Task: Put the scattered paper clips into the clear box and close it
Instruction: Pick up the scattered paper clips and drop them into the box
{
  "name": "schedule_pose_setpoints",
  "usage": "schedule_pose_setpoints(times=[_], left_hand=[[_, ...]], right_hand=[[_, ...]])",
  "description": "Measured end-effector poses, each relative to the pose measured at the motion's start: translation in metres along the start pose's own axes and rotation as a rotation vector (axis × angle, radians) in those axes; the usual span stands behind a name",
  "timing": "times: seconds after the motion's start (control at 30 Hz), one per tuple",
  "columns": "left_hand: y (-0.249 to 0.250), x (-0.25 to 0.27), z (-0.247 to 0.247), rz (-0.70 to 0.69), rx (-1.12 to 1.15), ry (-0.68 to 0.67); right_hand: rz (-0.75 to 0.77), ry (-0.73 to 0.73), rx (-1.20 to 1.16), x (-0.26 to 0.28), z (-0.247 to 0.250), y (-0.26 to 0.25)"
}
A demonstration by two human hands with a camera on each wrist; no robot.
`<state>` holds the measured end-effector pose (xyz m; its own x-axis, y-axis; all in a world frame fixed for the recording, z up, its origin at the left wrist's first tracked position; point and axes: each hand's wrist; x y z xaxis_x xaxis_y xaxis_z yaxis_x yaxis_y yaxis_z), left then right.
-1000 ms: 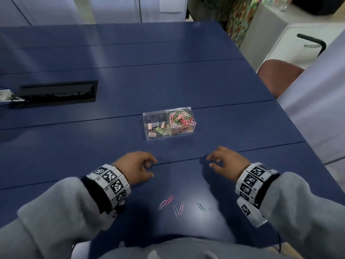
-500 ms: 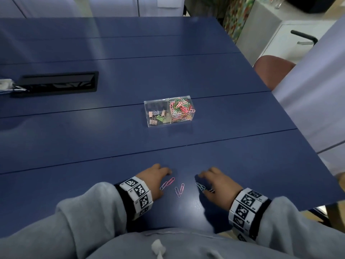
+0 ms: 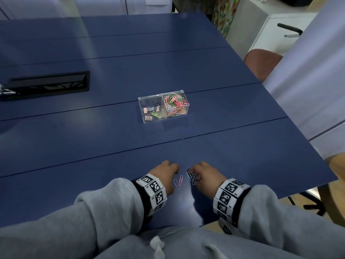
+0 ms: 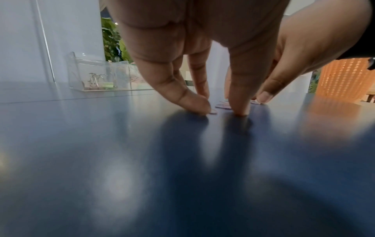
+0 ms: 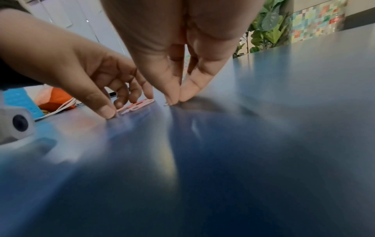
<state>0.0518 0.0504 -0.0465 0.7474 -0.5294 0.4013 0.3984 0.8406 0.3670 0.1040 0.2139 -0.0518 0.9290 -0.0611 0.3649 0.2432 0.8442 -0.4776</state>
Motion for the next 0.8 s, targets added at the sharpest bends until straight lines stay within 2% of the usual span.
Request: schedule_pose_setpoints(times=[0.23,0.4,0.53,0.67,0.8], left_hand=[[-0.004,0.002,0.005,-0.067,0.016,0.011],[-0.016,0.009,0.024,-0.080,0.069,0.084],[-0.020,0.004,0.035,-0.242,-0.129,-0.035],[-0.012,-0.002,0.036,-0.386,-0.337,-0.145],[-0.009,-0.010,0.031,-0.427,-0.361,-0.183]], right_hand=[[0.170,-0.066,0.075,-0.005,0.004,-0.010],[0.363,-0.096,0.295,-0.006,0.016,-0.007],[0.530,-0.234,0.464,-0.009,0.022,-0.014],[0.520,-0.269,0.529,-0.010,0.027,-0.015],[0.482,-0.245,0.494,-0.006,0.031,-0.012]])
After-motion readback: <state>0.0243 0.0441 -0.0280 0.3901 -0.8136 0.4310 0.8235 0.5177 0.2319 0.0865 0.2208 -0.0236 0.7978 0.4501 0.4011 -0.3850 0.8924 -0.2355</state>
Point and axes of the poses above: each hand's wrist, its own x-axis away from the middle knuckle, its own z-axis out of the back of the hand, y = z × x, and after that the axes turned 9 degrees about y, right-handed
